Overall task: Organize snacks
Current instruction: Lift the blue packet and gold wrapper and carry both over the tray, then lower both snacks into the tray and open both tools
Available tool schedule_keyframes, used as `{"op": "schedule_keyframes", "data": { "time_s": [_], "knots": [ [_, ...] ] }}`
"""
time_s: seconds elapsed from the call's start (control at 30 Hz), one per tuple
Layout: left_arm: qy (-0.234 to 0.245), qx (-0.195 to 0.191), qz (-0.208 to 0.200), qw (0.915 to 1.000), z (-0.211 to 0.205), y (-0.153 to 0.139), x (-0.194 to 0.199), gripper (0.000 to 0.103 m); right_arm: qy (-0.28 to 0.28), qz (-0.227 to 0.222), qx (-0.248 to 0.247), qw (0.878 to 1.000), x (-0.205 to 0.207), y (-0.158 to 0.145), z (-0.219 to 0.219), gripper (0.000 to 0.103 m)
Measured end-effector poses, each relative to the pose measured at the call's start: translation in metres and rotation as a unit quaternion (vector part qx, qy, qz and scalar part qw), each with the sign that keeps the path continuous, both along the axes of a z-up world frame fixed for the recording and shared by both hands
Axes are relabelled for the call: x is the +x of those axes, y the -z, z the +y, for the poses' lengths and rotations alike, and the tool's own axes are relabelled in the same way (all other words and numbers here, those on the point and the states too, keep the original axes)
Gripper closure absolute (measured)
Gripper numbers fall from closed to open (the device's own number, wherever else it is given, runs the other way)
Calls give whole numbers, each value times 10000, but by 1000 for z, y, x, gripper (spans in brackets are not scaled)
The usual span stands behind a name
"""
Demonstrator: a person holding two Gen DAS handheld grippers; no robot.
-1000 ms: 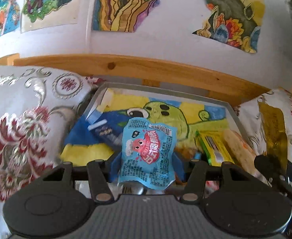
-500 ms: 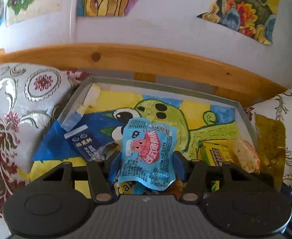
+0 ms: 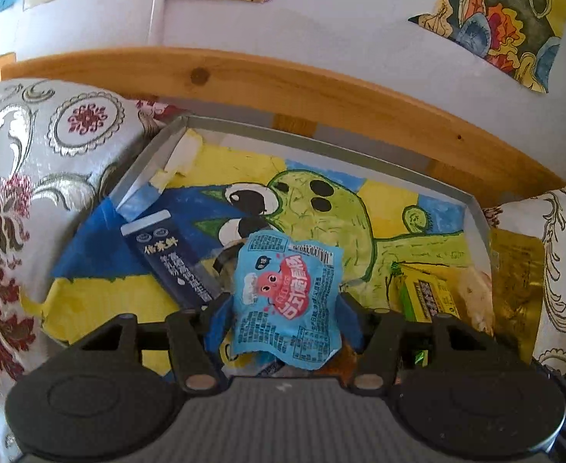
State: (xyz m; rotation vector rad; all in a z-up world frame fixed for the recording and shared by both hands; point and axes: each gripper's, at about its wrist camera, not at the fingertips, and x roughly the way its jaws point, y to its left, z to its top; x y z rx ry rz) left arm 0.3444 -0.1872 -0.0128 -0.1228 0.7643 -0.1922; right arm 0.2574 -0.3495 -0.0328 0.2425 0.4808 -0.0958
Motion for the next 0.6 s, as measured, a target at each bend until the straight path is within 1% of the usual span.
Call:
{"op": "schedule_keyframes", "data": {
  "time_s": [0.27,0.43,0.6],
  "knots": [
    [83,23,-49,10000,-4,-4,-6,38,-9,63,-5,10000,2,3,0,74],
    [64,30,-84,9999,-2,-9,-9,26,-23,56,-8,10000,2,2,-1,70],
    [-7,-44,-155,9999,5,-14,-12,20,-32,30,-35,10000,0,2,-1,70]
  ]
}}
